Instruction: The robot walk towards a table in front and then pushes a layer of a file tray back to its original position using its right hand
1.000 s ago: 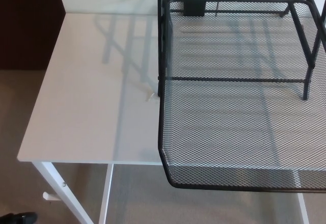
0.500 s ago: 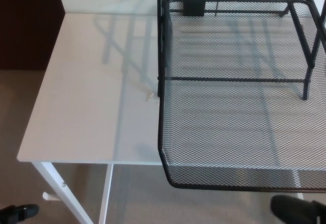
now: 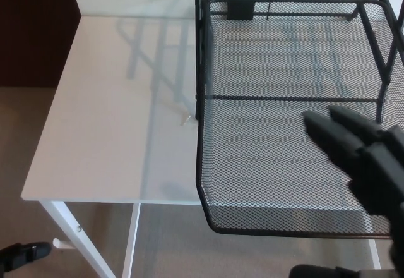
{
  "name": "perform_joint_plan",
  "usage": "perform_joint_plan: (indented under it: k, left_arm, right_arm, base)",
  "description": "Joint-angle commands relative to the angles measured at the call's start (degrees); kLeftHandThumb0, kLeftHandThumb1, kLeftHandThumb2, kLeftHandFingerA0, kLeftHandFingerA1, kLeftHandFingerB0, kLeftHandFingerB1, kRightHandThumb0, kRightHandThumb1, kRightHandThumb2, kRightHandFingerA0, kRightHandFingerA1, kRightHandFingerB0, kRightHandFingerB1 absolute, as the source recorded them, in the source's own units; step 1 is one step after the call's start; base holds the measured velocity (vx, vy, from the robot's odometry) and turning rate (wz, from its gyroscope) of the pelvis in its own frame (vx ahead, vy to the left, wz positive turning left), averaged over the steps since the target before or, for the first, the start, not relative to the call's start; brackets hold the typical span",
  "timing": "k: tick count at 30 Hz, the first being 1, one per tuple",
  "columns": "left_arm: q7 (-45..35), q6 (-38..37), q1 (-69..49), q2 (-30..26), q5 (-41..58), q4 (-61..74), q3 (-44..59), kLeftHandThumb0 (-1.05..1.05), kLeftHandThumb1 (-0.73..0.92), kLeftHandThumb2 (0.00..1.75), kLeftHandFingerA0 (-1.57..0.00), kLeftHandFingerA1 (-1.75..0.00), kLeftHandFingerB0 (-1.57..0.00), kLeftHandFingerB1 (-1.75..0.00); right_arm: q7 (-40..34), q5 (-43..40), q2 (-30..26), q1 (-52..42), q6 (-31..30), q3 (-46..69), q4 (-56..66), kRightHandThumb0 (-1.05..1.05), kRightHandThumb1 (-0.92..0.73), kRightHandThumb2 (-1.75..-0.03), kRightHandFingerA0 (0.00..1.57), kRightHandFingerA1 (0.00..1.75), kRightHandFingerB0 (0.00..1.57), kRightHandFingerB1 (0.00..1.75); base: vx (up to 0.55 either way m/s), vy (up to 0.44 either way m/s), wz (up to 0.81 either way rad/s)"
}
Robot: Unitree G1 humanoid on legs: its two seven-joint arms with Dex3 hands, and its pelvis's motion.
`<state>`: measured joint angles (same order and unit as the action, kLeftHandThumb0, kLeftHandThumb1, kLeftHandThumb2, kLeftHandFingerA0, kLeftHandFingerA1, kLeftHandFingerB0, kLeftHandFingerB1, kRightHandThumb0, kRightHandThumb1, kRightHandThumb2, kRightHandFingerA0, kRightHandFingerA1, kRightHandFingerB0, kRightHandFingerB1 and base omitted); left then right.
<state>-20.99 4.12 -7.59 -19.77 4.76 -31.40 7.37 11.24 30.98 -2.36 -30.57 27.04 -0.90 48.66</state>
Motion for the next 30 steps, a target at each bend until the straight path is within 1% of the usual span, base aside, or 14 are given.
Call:
perform_joint_plan:
  k: [1, 4, 7, 10, 11, 17, 20, 21, 22, 25, 26, 27, 29, 30]
  left_arm:
    - [-0.9, 2.8, 1.3, -2.1, -0.7, 0.6, -0.5, 0.06, 0.69, 0.59, -0.50, -0.47, -0.34, -0.38]
    - [-0.7, 2.7, 1.3, -2.0, -0.8, 0.6, -0.5, 0.06, 0.69, 0.59, -0.51, -0.47, -0.35, -0.38]
    - [-0.7, 2.8, 0.9, -1.9, -0.6, 1.1, -0.3, 0.06, 0.68, 0.59, -0.51, -0.47, -0.34, -0.38]
    - [-0.4, 3.5, 1.0, -1.8, -0.7, 1.5, -0.4, 0.05, 0.69, 0.59, -0.50, -0.46, -0.35, -0.38]
    - [-0.4, 4.0, 1.1, -1.7, -0.5, 1.6, -0.3, 0.06, 0.69, 0.59, -0.50, -0.46, -0.35, -0.38]
    - [-0.7, 3.5, 0.8, -2.0, -0.7, 2.0, -0.5, 0.04, 0.69, 0.59, -0.50, -0.47, -0.35, -0.38]
    - [-0.6, 4.1, 1.6, -1.9, -0.3, 1.2, -0.2, 0.07, 0.69, 0.59, -0.50, -0.47, -0.35, -0.38]
    - [-0.5, 3.3, 1.8, -2.0, -0.9, 0.6, -0.5, 0.05, 0.69, 0.58, -0.51, -0.46, -0.36, -0.38]
    - [-0.6, 3.2, 1.6, -2.0, -1.0, 0.9, -0.7, 0.06, 0.68, 0.58, -0.53, -0.47, -0.36, -0.38]
    - [-0.6, 3.8, 1.6, -2.0, -1.0, 1.3, -0.9, 0.04, 0.70, 0.59, -0.51, -0.46, -0.36, -0.38]
    - [-0.9, 3.5, 1.5, -2.1, -0.9, 1.3, -1.0, 0.04, 0.70, 0.58, -0.52, -0.47, -0.36, -0.38]
    - [-1.0, 3.3, 1.5, -2.1, -1.0, 1.2, -1.0, 0.05, 0.70, 0.59, -0.52, -0.47, -0.36, -0.38]
    - [-0.7, 3.3, 1.5, -2.1, -1.1, 1.2, -1.2, 0.05, 0.70, 0.59, -0.52, -0.47, -0.36, -0.38]
    - [-0.8, 3.8, 1.6, -2.0, -0.7, 1.2, -1.0, 0.06, 0.69, 0.58, -0.52, -0.47, -0.36, -0.38]
  right_arm:
    - [0.1, 25.9, -3.5, 0.7, 1.0, -6.3, -7.9, -0.29, -0.29, -0.50, 0.05, 0.39, 0.10, 0.29]
    - [-2.7, 29.1, -3.5, 1.8, 0.0, -7.5, -11.0, -0.27, -0.29, -0.50, 0.07, 0.38, 0.13, 0.28]
    - [-3.8, 31.1, -3.7, 2.3, -1.2, -8.2, -12.6, -0.27, -0.30, -0.50, 0.07, 0.37, 0.13, 0.28]
    - [-4.5, 32.2, -4.1, 3.2, -2.2, -8.6, -14.4, -0.27, -0.29, -0.53, 0.08, 0.35, 0.12, 0.26]
    - [-5.2, 32.7, -4.2, 3.6, -2.5, -8.7, -15.2, -0.23, -0.30, -0.51, 0.08, 0.34, 0.12, 0.27]
    - [-8.3, 35.6, -4.7, 5.2, -4.4, -9.3, -17.5, -0.24, -0.30, -0.51, 0.08, 0.33, 0.12, 0.28]
    - [-9.5, 36.4, -4.6, 6.4, -5.3, -9.6, -18.1, -0.25, -0.31, -0.50, 0.10, 0.34, 0.12, 0.28]
    - [-9.8, 36.7, -4.5, 6.2, -5.5, -9.8, -17.9, -0.30, -0.33, -0.53, 0.09, 0.37, 0.10, 0.28]
    - [-10.9, 37.6, -4.2, 6.2, -5.8, -10.2, -17.9, -0.25, -0.29, -0.68, 0.02, 0.44, 0.05, 0.38]
    - [-12.6, 38.8, -4.1, 6.3, -6.3, -10.9, -18.2, -0.25, -0.29, -0.68, 0.03, 0.45, 0.01, 0.39]
    - [-12.8, 39.2, -4.0, 6.5, -6.7, -11.1, -18.1, -0.25, -0.26, -0.68, 0.03, 0.46, 0.00, 0.40]
    - [-13.2, 39.9, -3.9, 6.8, -7.1, -11.3, -18.1, -0.28, -0.29, -0.68, 0.03, 0.45, 0.00, 0.38]
    - [-14.1, 41.0, -4.0, 7.3, -7.6, -11.6, -18.3, -0.26, -0.26, -0.69, 0.03, 0.47, 0.00, 0.41]
    - [-14.9, 41.0, -4.0, 7.7, -7.8, -11.8, -18.8, -0.19, -0.11, -0.71, 0.00, 0.52, 0.00, 0.50]
  base:
    - [0.00, 0.000, 0.00]
    - [0.00, 0.000, 0.00]
    - [0.00, 0.000, 0.00]
    - [0.00, 0.000, 0.00]
    - [0.00, 0.000, 0.00]
    - [0.00, 0.000, 0.00]
    - [0.00, 0.000, 0.00]
    - [0.00, 0.000, 0.00]
    - [0.00, 0.000, 0.00]
    - [0.00, 0.000, 0.00]
    - [0.00, 0.000, 0.00]
    - [0.00, 0.000, 0.00]
    - [0.00, 0.000, 0.00]
    - [0.00, 0.000, 0.00]
